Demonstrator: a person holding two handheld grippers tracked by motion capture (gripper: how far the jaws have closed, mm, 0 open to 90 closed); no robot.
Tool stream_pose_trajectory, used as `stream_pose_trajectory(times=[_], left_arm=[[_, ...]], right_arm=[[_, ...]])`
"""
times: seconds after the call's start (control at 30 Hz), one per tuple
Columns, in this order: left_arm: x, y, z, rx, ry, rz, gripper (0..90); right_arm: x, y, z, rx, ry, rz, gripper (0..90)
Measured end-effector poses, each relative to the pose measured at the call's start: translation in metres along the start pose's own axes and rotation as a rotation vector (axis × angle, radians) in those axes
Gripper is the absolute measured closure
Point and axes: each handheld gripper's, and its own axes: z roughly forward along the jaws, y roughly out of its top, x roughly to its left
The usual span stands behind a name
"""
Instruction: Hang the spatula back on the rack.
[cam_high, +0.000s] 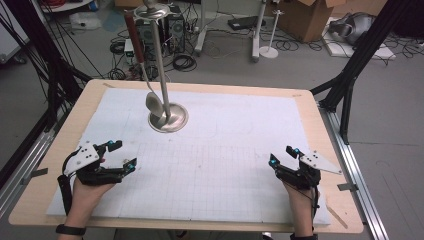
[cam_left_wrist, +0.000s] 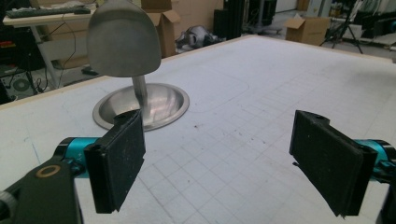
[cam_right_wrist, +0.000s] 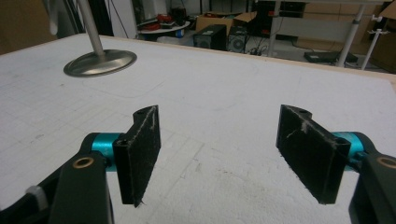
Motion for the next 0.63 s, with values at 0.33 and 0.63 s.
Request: stream_pose_trajectory(times=[0.33,0.63], left_arm=[[0.0052,-0.0043,0.0003,-0.007,0.021,-0.011,22.8],[0.0048,-0.0042,0.003,-0.006,0.007,-0.026,20.8]], right_arm=[[0.0008,-0.001,-0.0003,0.011,0.001,-0.009,29.6],[0.0009,-0.0021,0.0007,0.022,-0.001,-0.009,29.5]])
